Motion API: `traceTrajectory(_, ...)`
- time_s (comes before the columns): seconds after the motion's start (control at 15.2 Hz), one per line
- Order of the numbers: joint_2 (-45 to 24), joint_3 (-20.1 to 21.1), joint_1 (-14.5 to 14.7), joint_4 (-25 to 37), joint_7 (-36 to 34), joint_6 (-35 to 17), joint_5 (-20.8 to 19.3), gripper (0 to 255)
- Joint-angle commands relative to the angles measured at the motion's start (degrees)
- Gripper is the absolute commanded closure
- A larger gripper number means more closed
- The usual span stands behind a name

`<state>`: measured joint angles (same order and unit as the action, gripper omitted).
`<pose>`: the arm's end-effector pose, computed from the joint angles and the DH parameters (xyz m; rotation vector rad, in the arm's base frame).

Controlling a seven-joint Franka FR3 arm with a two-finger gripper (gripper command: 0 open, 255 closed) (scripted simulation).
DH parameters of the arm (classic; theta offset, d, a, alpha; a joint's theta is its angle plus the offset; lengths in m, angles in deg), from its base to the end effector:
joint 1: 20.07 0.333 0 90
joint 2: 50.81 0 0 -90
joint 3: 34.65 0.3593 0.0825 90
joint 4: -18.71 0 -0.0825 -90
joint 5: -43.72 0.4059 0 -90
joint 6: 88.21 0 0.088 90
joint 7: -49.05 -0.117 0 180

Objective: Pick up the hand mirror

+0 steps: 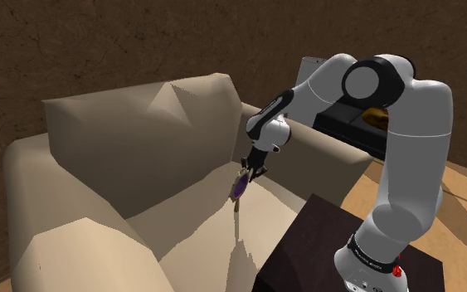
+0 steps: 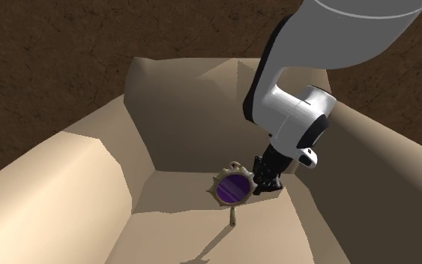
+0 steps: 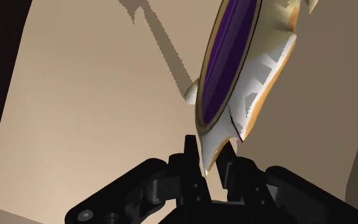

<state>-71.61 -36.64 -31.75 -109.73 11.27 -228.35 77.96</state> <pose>0.5380 -0.1269 0.2043 -2.1764 1.8148 0.3085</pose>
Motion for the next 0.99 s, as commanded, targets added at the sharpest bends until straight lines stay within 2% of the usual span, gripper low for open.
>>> traceTrajectory(0.0, 1.2, -0.3, 0.1, -0.1, -0.7, 0.9, -0.6, 255)
traceTrajectory(0.92, 9.0, -1.8, 0.7, -0.3, -5.8, 7.8, -5.1, 255)
